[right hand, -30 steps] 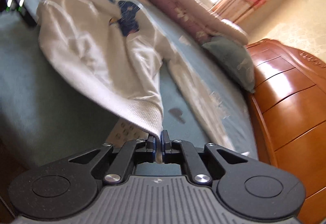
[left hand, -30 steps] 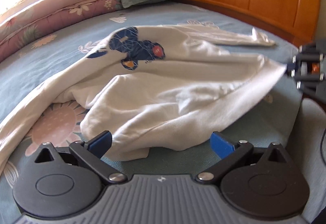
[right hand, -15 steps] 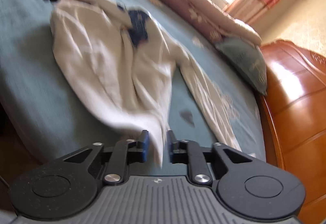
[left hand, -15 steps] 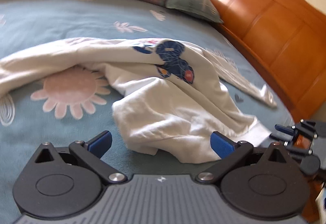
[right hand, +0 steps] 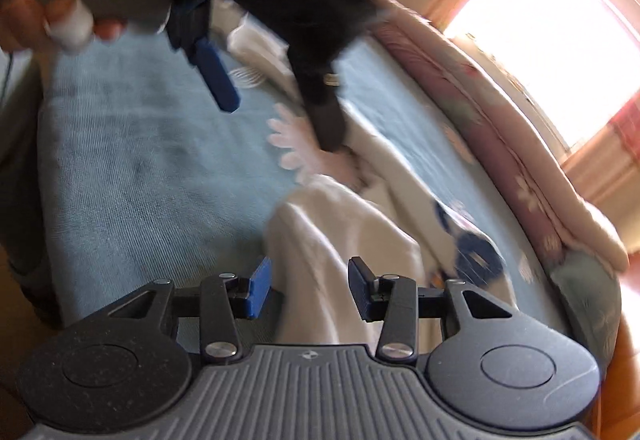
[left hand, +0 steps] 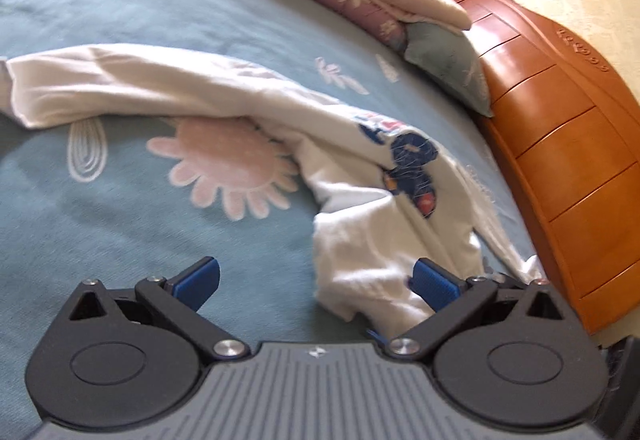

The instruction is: Fold clothes

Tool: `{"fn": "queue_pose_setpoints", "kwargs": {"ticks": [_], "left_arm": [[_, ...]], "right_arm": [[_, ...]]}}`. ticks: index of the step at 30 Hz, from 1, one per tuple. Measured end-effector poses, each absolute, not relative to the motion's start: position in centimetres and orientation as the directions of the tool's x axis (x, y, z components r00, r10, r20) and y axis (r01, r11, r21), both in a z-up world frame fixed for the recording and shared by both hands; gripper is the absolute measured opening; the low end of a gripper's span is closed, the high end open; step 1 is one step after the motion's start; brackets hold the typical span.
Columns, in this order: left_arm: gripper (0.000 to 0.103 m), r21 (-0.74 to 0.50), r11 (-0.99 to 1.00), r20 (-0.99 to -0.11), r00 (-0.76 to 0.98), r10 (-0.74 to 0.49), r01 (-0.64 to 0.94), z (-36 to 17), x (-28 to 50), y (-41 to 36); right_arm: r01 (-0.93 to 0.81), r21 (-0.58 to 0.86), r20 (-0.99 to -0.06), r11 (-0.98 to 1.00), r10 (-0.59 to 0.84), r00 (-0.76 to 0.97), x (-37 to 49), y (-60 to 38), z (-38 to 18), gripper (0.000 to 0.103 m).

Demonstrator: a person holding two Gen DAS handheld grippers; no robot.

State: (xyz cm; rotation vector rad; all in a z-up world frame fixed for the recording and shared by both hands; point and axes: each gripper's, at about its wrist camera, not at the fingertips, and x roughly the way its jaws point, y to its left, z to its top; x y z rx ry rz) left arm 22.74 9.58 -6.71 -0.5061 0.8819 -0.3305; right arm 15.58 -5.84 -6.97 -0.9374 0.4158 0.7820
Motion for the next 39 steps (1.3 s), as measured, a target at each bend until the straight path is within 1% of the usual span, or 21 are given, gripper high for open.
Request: {"fn": "queue_pose_setpoints", "kwargs": {"ticks": [2, 3, 4, 8, 13, 14, 15, 16, 17, 19, 21, 23, 24, 25, 28, 33, 37, 39], "left_arm": [[0.102, -0.562, 0.823, -0.639, 0.590, -0.493, 0.080, -7.1, 22.7, 9.8], [0.102, -0.567, 0.819, -0.633, 0.590, -0.502, 0.089, -7.3, 22.6, 9.9], [0.102, -0.571, 0.815, -0.626, 0.590, -0.510, 0.099, -7.5, 22.6, 10.0], [0.102, -0.589, 0.790, -0.579, 0.594, -0.558, 0.169, -8.2, 22.7, 9.7], [0.102, -0.604, 0.768, -0.563, 0.567, -0.600, 0.213, -8.8, 23.2, 8.4], [0.102, -0.602, 0.767, -0.566, 0.560, -0.605, 0.221, -8.9, 23.2, 8.1], [0.102, -0.601, 0.766, -0.568, 0.552, -0.610, 0.229, -9.0, 23.3, 7.7], [0.102, -0.600, 0.764, -0.569, 0.545, -0.616, 0.237, -9.0, 23.4, 7.4], [0.102, -0.601, 0.760, -0.568, 0.537, -0.623, 0.246, -9.1, 23.4, 7.0], [0.102, -0.606, 0.751, -0.563, 0.526, -0.638, 0.263, -9.3, 23.6, 6.2], [0.102, -0.614, 0.738, -0.552, 0.516, -0.655, 0.280, -9.5, 24.0, 5.3], [0.102, -0.629, 0.719, -0.534, 0.508, -0.676, 0.296, -9.7, 24.4, 4.4], [0.102, -0.636, 0.709, -0.525, 0.503, -0.687, 0.304, -9.8, 24.6, 3.9], [0.102, -0.649, 0.694, -0.511, 0.497, -0.701, 0.313, -10.0, 24.8, 3.4], [0.102, -0.694, 0.643, -0.457, 0.492, -0.741, 0.324, -10.8, 25.4, 2.3], [0.102, -0.750, 0.591, -0.389, 0.526, -0.757, 0.296, -12.5, 25.2, 2.3], [0.100, -0.758, 0.560, -0.327, 0.548, -0.770, 0.336, -13.6, 24.2, 3.0], [0.093, -0.754, 0.564, -0.319, 0.562, -0.763, 0.338, -13.8, 23.9, 3.3]], "right_arm": [[-0.742, -0.582, -0.632, 0.333, 0.388, 0.671, 16.2, -5.0, -8.1, 0.046], [-0.737, -0.592, -0.634, 0.326, 0.376, 0.676, 16.5, -4.6, -8.6, 0.038], [-0.749, -0.544, -0.644, 0.378, 0.384, 0.662, 17.5, -5.4, -8.3, 0.016], [-0.759, -0.329, -0.672, 0.562, 0.425, 0.606, 21.5, -8.7, -6.8, 0.015], [-0.687, -0.024, -0.683, 0.726, 0.490, 0.542, 26.5, -12.8, -5.0, 0.015], [-0.662, 0.039, -0.681, 0.748, 0.505, 0.530, 27.5, -13.6, -4.7, 0.017], [-0.634, 0.099, -0.679, 0.767, 0.518, 0.521, 28.5, -14.4, -4.3, 0.023], [-0.598, 0.094, -0.683, 0.796, 0.489, 0.543, 29.3, -15.3, -4.7, 0.026], [-0.562, 0.090, -0.686, 0.822, 0.460, 0.563, 30.1, -16.1, -5.1, 0.026], [-0.513, 0.095, -0.690, 0.853, 0.428, 0.584, 30.3, -17.9, -5.6, 0.032], [-0.463, 0.099, -0.694, 0.881, 0.395, 0.602, 30.5, -19.6, -6.1, 0.036], [-0.451, 0.107, -0.694, 0.886, 0.392, 0.604, 29.6, -20.6, -6.4, 0.040], [-0.448, 0.107, -0.693, 0.887, 0.390, 0.607, 28.9, -21.1, -6.4, 0.045], [-0.446, 0.107, -0.691, 0.889, 0.389, 0.609, 28.3, -21.5, -6.5, 0.048], [-0.442, 0.110, -0.686, 0.890, 0.390, 0.615, 26.4, -22.3, -6.5, 0.050], [-0.434, 0.127, -0.681, 0.892, 0.397, 0.616, 24.1, -23.1, -6.8, 0.054], [-0.421, 0.171, -0.696, 0.891, 0.411, 0.588, 23.7, -23.6, -7.9, 0.056], [-0.413, 0.189, -0.699, 0.891, 0.417, 0.580, 23.6, -23.8, -8.5, 0.057]]}}
